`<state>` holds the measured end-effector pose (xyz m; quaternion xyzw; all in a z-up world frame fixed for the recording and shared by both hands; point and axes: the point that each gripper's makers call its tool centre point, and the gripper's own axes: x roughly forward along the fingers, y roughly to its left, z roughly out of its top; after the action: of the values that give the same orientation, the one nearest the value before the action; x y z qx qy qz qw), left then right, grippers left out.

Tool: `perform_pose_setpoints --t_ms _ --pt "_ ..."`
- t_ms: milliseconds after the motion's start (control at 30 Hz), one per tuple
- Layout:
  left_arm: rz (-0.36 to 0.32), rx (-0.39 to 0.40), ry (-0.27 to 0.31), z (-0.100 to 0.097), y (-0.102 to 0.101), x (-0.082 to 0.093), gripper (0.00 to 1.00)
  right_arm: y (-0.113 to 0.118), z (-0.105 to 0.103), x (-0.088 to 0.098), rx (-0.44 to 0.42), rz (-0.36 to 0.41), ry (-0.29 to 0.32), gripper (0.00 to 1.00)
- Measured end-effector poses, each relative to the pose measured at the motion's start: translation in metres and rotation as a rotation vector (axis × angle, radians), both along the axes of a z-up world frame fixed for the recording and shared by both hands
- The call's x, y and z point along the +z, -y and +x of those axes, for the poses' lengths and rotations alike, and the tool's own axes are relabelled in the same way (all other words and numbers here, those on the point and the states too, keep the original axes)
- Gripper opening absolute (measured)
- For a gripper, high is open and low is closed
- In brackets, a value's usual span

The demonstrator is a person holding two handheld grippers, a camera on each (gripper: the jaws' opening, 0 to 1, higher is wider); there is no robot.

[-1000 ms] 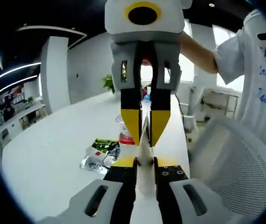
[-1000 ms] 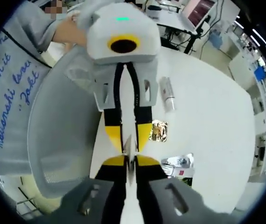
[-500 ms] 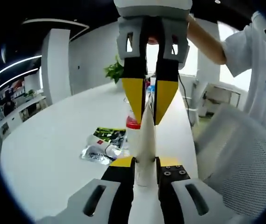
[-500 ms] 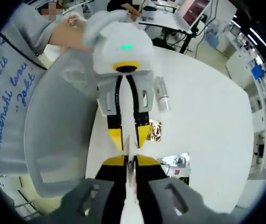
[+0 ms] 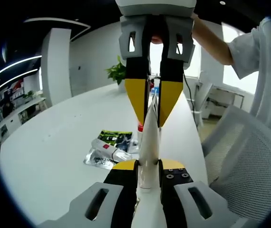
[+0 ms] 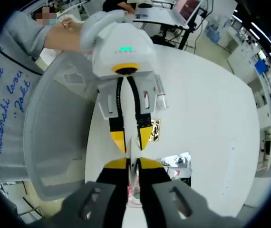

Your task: Arrange the skincare products in the storage area until every visible bottle or jar stands upright without overlapping.

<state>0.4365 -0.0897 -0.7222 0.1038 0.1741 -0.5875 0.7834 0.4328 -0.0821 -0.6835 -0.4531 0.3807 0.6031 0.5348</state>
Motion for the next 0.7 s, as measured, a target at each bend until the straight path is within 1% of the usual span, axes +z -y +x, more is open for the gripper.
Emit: perform_pose_setpoints --t_ms 100,300,467,600,700 --pt "0.003 -0.003 0.012 0.0017 0.0004 0.0005 0.13 0.0002 0.0018 0.0001 -0.004 0.008 0.007 0.07" --pt "0.003 -0.011 0.014 0.0046 0.0035 0.0006 0.13 0.0027 0.0036 0.0008 0.001 -0.007 0.019 0.07" --pt "0.003 -0.019 0.011 0.0040 0.0055 0.0007 0.13 0.0051 0.0026 0.0010 0.001 -0.008 0.013 0.07" --pt "-0.003 -0.008 -0.003 0.0044 0.0057 0.0002 0.14 0.0043 0.0042 0.0010 -0.007 0.001 0.008 0.09" --pt "0.020 -0.010 -0.006 0.0036 0.0055 -0.0060 0.14 0.0042 0.0039 0.0009 -0.010 0.002 -0.001 0.09"
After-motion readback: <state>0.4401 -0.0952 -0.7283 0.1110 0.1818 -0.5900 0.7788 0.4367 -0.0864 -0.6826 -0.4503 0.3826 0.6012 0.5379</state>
